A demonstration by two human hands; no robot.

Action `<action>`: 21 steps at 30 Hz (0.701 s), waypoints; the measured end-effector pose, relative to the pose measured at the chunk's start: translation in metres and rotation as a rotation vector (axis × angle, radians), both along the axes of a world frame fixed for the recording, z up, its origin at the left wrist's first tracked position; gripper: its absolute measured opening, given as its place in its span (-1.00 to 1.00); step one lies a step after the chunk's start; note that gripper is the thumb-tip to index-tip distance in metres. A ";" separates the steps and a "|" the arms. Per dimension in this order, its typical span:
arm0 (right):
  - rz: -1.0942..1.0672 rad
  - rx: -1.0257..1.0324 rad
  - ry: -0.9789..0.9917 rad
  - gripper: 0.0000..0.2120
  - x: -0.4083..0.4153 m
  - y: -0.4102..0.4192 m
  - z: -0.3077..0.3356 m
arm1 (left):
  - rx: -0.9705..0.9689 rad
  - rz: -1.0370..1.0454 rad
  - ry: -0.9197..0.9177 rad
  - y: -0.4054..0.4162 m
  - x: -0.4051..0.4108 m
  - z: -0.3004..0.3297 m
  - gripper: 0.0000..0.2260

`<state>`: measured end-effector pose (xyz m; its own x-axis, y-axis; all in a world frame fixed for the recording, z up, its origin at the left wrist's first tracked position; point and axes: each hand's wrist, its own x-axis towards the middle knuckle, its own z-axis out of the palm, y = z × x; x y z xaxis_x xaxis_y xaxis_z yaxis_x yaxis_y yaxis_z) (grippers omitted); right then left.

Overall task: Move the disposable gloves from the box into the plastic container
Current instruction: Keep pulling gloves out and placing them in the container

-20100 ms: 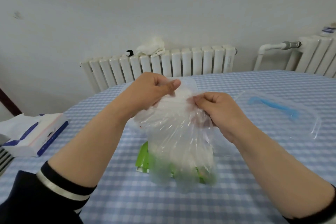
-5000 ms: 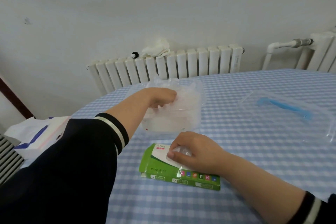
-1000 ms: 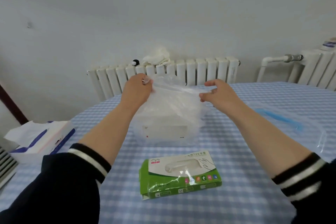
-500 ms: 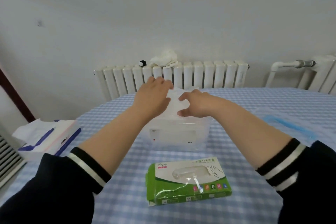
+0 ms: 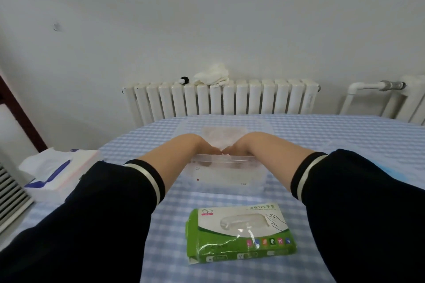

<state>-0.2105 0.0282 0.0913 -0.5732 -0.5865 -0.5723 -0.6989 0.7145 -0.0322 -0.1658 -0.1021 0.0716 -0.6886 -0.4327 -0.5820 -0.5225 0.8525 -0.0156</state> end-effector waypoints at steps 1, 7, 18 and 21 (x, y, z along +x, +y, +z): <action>0.002 0.013 -0.045 -0.51 -0.002 0.000 -0.001 | 0.031 -0.002 -0.038 -0.003 -0.003 -0.003 -0.31; -0.035 -0.055 -0.085 -0.43 -0.004 0.006 0.003 | 0.117 -0.058 -0.077 -0.009 -0.005 -0.008 -0.36; 0.020 -0.813 0.269 -0.88 0.023 0.058 0.043 | 0.066 -0.240 0.661 0.007 0.050 0.051 -0.75; -0.007 -0.932 -0.128 -0.93 0.045 0.085 0.031 | 0.152 -0.196 1.247 0.031 0.081 0.032 -0.85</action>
